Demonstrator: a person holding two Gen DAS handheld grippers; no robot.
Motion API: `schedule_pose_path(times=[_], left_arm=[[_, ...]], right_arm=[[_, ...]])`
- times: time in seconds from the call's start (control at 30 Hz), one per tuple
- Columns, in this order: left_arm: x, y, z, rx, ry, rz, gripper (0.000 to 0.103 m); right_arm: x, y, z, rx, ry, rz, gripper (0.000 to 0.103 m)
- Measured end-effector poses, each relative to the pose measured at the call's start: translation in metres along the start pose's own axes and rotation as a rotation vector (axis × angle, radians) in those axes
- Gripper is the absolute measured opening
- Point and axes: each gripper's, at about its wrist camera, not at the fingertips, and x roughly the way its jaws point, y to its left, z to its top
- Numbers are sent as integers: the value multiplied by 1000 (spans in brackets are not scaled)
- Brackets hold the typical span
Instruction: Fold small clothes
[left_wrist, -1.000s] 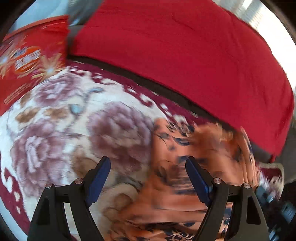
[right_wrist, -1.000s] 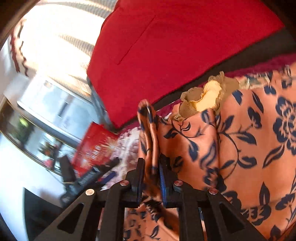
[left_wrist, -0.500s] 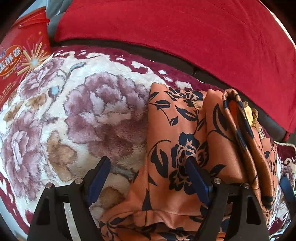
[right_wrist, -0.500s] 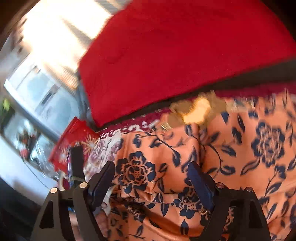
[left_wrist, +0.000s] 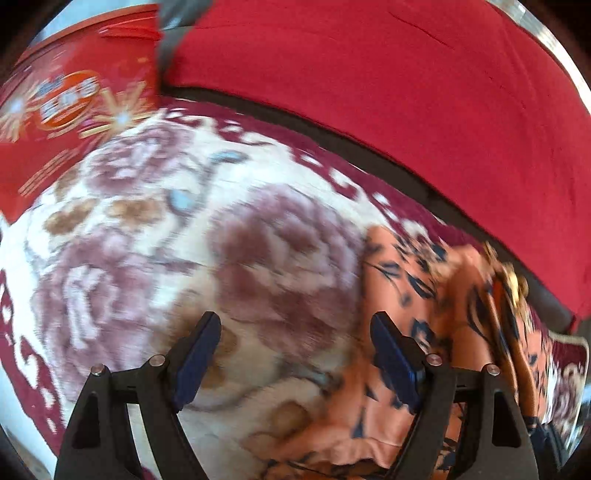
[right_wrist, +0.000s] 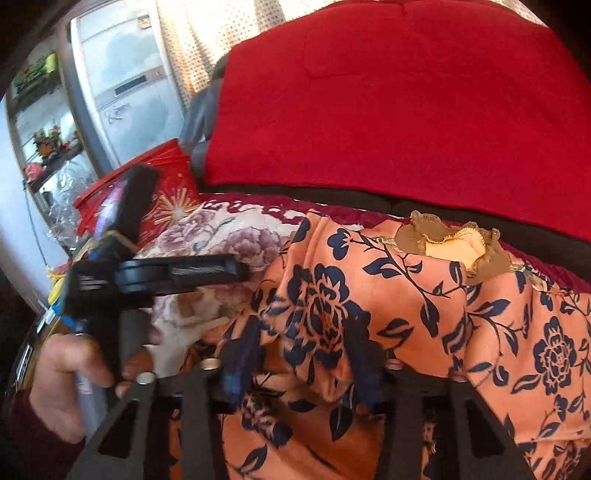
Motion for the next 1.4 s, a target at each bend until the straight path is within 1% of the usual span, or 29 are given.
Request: schedule_pose_path(times=[0.03, 0.07, 0.1, 0.2, 0.27, 0.37, 0.43, 0.53, 0.6, 0.67, 0.7, 0.73, 0.8, 0.9, 0.97, 1.03, 1.1, 1.13, 1.27, 1.3, 1.37, 1.4], left_arm=[[0, 6, 2, -18, -5, 3, 83], [2, 8, 3, -26, -6, 4, 83], [2, 10, 4, -27, -3, 3, 83], [5, 6, 3, -6, 6, 4, 83], [7, -1, 3, 20, 6, -4, 83], [4, -11, 0, 47, 2, -13, 83], [5, -17, -2, 65, 9, -12, 83], [7, -19, -3, 70, 23, -11, 83], [8, -18, -3, 67, 24, -5, 83], [9, -16, -2, 63, 26, -6, 83], [10, -15, -2, 63, 27, -4, 83], [10, -15, -2, 65, 28, -1, 83], [11, -15, -3, 70, 31, 5, 83], [12, -15, -3, 73, 33, 8, 83], [12, -15, -4, 77, 33, 13, 83], [12, -17, -5, 84, 36, 16, 83], [12, -18, -6, 89, 34, 19, 83], [12, -20, -6, 94, 31, 21, 83], [11, -31, -10, 129, 21, 32, 83], [11, -35, -11, 140, 17, 34, 83], [10, -42, -13, 160, 2, 33, 83], [8, -47, -15, 177, -9, 31, 83]], right_arm=[[4, -1, 3, 14, 1, -3, 38], [9, -3, 5, 33, 3, -13, 36], [12, -5, 5, 55, 3, -10, 29], [13, -30, 8, 218, -22, 91, 21], [10, -48, 6, 301, -34, 133, 18], [25, -70, -1, 428, -9, 154, 18], [35, -72, -1, 439, 29, 144, 18], [44, -56, 2, 380, 77, 146, 19], [52, -44, 5, 321, 97, 103, 19], [51, -35, 8, 254, 75, 59, 19], [52, -34, 10, 240, 70, 43, 15], [52, -35, 11, 239, 66, 34, 7], [43, -36, 13, 237, 19, 7, 5], [13, -41, 19, 219, -86, -97, 5], [-11, -51, 22, 208, -143, -190, 5], [-34, -72, 22, 220, -185, -275, 5], [-59, -106, 16, 288, -215, -360, 5], [-72, -132, 9, 353, -222, -399, 5], [-94, -203, -27, 528, -217, -495, 5], [-95, -213, -34, 563, -211, -488, 5], [-85, -239, -55, 667, -168, -396, 5], [-73, -247, -62, 706, -116, -335, 7]])
